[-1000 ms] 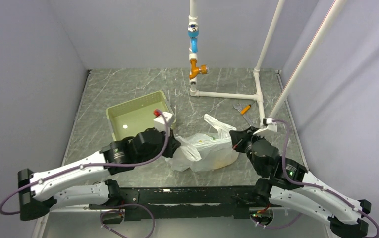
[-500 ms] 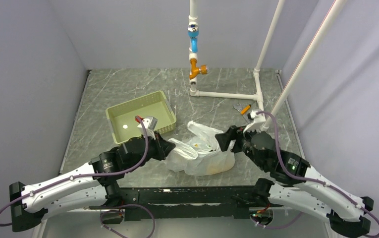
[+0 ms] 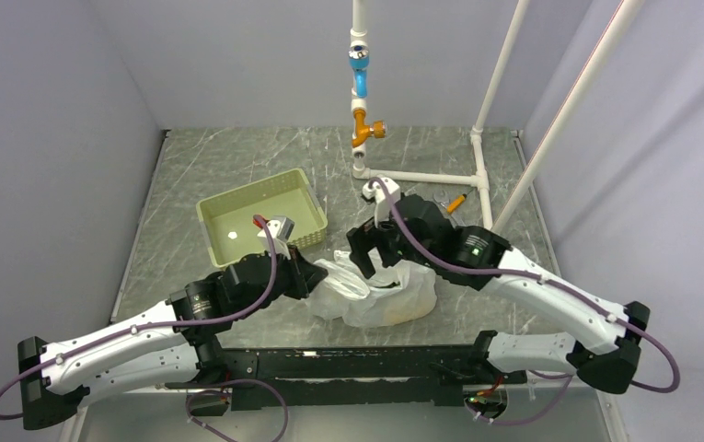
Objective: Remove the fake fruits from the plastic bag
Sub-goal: Adjust the plastic bag at the center of the board.
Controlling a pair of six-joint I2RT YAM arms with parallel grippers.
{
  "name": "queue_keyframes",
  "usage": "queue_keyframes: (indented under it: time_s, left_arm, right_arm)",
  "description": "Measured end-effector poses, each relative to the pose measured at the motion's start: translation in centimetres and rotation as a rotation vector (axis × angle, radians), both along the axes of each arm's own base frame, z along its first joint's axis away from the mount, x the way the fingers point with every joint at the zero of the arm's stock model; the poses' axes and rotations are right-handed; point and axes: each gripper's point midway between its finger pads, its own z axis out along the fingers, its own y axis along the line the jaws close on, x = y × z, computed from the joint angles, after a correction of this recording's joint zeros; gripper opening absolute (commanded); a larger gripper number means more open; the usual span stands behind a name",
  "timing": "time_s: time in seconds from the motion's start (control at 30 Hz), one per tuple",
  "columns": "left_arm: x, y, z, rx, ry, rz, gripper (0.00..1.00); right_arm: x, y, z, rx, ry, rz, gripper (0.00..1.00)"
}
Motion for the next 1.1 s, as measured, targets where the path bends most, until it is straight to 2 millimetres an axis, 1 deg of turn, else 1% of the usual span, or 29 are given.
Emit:
queue_keyframes:
  time_s: [0.13, 0.2, 0.3, 0.4, 0.47, 0.53, 0.6, 0.63, 0.67, 0.73, 0.77, 0.8, 0.83, 0.9, 0.93, 0.97, 1.0, 1.03, 1.1]
  left_arm:
    - [0.0, 0.1, -0.2, 0.006, 0.007, 0.000, 0.00]
    - [0.0, 0.2, -0.3, 0.010, 0.011, 0.002, 0.00]
    - [-0.2, 0.2, -0.6, 0.016, 0.022, -0.002, 0.00]
    - [-0.3, 0.2, -0.8, 0.023, 0.028, -0.008, 0.00]
    - [-0.3, 0.1, -1.1, 0.032, 0.034, -0.010, 0.00]
    - [-0.3, 0.1, -1.4, 0.046, 0.041, -0.011, 0.00]
    - [-0.4, 0.1, -1.8, 0.059, 0.050, -0.013, 0.00]
    - [-0.5, 0.1, -1.9, 0.062, 0.052, -0.015, 0.00]
    - [-0.5, 0.1, -2.0, 0.065, 0.054, -0.016, 0.00]
    - [-0.5, 0.1, -2.0, 0.069, 0.057, -0.019, 0.00]
    - [-0.5, 0.1, -2.1, 0.074, 0.059, -0.019, 0.04]
    - [-0.5, 0.1, -2.1, 0.080, 0.061, -0.021, 0.11]
    - [-0.5, 0.1, -2.1, 0.085, 0.061, -0.024, 0.22]
    - [-0.6, 0.2, -1.8, 0.101, 0.056, -0.031, 0.51]
    - [-0.6, 0.3, -1.6, 0.110, 0.051, -0.035, 0.62]
    - [-0.5, 0.3, -1.2, 0.117, 0.041, -0.041, 0.70]
    - [-0.5, 0.4, -0.7, 0.120, 0.035, -0.044, 0.77]
    - [-0.5, 0.4, 0.0, 0.122, 0.024, -0.049, 0.82]
    - [-0.3, 0.5, 1.3, 0.125, -0.002, -0.061, 0.87]
  right_arm:
    - [-0.1, 1.2, -1.5, -0.055, 0.033, 0.058, 0.99]
    - [-0.5, 1.5, -1.6, -0.054, 0.040, 0.098, 1.00]
    - [-1.6, 2.4, -1.1, -0.023, 0.045, 0.188, 0.99]
    - [-2.4, 3.3, -1.0, -0.008, 0.058, 0.263, 0.96]
    - [-2.3, 3.8, -1.3, -0.020, 0.064, 0.275, 0.89]
    - [-1.5, 4.2, -1.8, -0.043, 0.063, 0.258, 0.81]
    - [-0.5, 4.3, -2.7, -0.079, 0.053, 0.225, 0.70]
    - [-0.2, 4.2, -3.0, -0.093, 0.048, 0.215, 0.61]
    - [0.1, 4.1, -3.2, -0.107, 0.042, 0.203, 0.50]
    - [0.8, 3.9, -3.3, -0.129, 0.017, 0.177, 0.21]
    - [1.2, 3.7, -3.2, -0.135, 0.004, 0.162, 0.09]
    - [1.5, 3.6, -3.2, -0.139, -0.008, 0.144, 0.00]
    - [1.8, 3.4, -3.0, -0.144, -0.021, 0.130, 0.00]
    - [2.4, 3.0, -2.7, -0.139, -0.038, 0.082, 0.00]
    - [2.5, 2.8, -2.4, -0.130, -0.048, 0.069, 0.00]
    - [2.5, 2.5, -2.0, -0.110, -0.064, 0.053, 0.00]
    - [2.4, 2.1, -1.6, -0.089, -0.077, 0.046, 0.00]
    - [2.1, 1.7, -1.1, -0.061, -0.090, 0.043, 0.00]
    - [1.5, 0.8, 0.0, -0.005, -0.116, 0.034, 0.00]
